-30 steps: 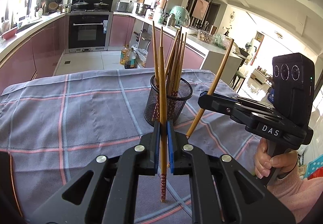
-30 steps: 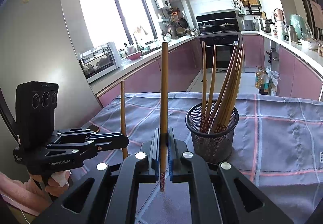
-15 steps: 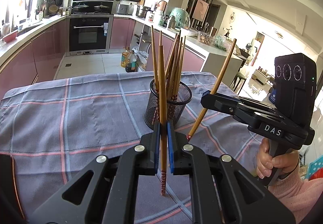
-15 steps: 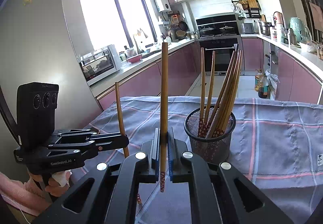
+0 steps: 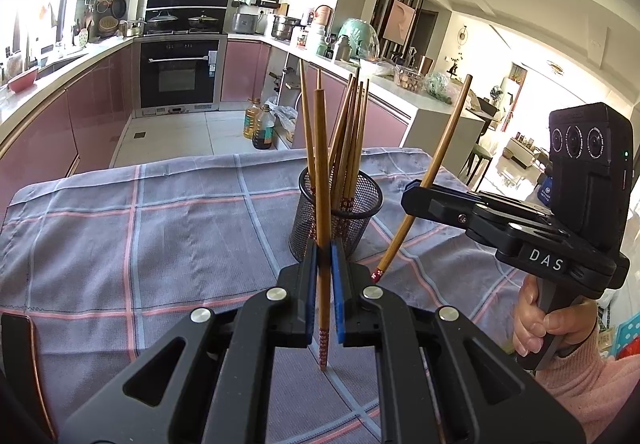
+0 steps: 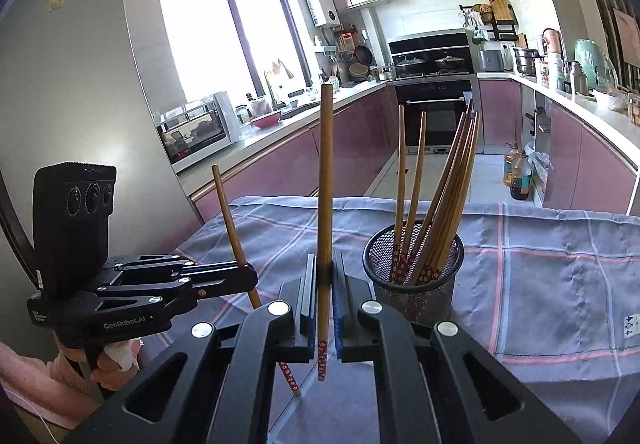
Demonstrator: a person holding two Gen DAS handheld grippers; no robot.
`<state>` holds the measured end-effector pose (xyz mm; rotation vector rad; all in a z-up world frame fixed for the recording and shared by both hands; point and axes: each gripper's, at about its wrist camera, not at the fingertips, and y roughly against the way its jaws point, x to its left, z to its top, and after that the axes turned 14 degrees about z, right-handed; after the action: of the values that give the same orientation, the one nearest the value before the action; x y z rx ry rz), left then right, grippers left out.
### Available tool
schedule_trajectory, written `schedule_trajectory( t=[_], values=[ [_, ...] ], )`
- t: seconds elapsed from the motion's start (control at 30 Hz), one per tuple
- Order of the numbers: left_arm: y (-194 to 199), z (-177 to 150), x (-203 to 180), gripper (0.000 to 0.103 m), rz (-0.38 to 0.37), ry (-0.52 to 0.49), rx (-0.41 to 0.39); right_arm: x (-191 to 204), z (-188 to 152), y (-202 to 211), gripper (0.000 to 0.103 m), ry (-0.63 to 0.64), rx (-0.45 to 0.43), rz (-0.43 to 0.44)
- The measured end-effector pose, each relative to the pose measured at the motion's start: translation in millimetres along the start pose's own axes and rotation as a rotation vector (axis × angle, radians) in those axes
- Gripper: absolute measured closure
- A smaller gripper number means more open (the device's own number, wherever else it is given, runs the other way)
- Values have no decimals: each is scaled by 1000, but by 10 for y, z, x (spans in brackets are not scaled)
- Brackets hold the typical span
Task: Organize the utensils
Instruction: 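Lift both chopsticks upright and carry them over the black mesh cup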
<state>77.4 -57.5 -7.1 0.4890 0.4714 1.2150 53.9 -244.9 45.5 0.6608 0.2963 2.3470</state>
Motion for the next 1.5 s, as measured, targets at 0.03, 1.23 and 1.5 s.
schedule_trajectory(
  t=[0.03,1.23,1.5],
  values=[
    [4,7,1,95,1,-1,-1,2,9,7,97,1,-2,-1],
    [116,306,-105,95,4,-49,-34,24,288,102,97,36,-31,-12],
    [133,330,-116,95,5,-53,-40,-3,333,125,97,44,-37,-11]
  ],
)
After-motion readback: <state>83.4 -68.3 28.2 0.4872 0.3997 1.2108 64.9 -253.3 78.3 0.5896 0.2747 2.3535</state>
